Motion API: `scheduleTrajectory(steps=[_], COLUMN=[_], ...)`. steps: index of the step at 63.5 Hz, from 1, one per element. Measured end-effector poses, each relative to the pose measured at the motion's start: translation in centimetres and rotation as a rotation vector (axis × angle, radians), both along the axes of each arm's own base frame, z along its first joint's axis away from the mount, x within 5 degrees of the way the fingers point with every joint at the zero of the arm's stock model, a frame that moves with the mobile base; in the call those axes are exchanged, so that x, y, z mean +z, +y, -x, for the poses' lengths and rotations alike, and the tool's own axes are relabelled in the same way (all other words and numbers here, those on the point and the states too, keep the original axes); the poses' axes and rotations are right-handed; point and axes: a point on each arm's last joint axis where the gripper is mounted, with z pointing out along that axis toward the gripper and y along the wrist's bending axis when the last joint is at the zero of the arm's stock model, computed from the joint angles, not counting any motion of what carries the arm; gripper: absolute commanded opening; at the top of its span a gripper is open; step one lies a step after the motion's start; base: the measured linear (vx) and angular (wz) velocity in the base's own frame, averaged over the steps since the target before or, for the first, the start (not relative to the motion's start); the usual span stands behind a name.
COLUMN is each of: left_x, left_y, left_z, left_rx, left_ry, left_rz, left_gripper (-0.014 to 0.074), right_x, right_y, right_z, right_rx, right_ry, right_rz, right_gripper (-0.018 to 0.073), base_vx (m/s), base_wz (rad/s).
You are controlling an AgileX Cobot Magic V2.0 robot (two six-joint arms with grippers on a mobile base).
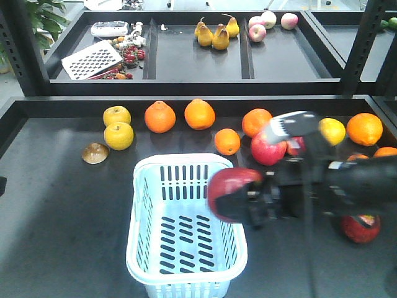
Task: Pick three apples into basket with both arms
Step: 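Carry the red apple over the basket and release it inside, then move the right gripper to the next red apple and grasp it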
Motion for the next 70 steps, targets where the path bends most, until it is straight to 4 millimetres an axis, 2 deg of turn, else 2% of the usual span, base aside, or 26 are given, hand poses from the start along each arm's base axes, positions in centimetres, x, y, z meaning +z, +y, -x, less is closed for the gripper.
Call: scheduleTrajectory(steps=[11,23,34,49,55,60,70], left_x=[0.0,0.0,0.0,0.0,0.0,0.0,0.0], left_y=[0.0,0.0,0.0,0.0,0.0,0.0,0.0], left_z=[0.0,0.0,0.0,0.0,0.0,0.0,0.0], left_rx=[0.0,0.0,0.0,0.0,0.0,0.0,0.0], left_ry=[0.0,0.0,0.0,0.0,0.0,0.0,0.0], left_rz=[0.0,0.0,0.0,0.0,0.0,0.0,0.0], left_gripper=[0.0589,0.0589,0.0589,0.0589,0.0589,0.0589,0.0589], right_x=[-1.6,-4.2,-4.7,-4.5,-4.3,-3.8,-2.7], right_y=[3.5,5.1,5.3,5.2,4.3,2.4,-3.9], right_z=[-2.2,-3.7,-3.9,-3.9,-3.8,-4.0,-4.7], right_rx=[0.031,0.041,0.045,0.042,0.021,-0.036,-0.201], right_ry=[0.044,0.107,0.111,0.111,0.163,0.219,0.309], right_rz=[0.099,0.182,0.196,0.194,0.202,0.215,0.276], right_gripper=[0.0304,0.0529,0.0724,0.0715,0.0707,0.0699,0.0673], base_vx=[0.0,0.0,0.0,0.0,0.0,0.0,0.0], base_wz=[0.0,0.0,0.0,0.0,0.0,0.0,0.0])
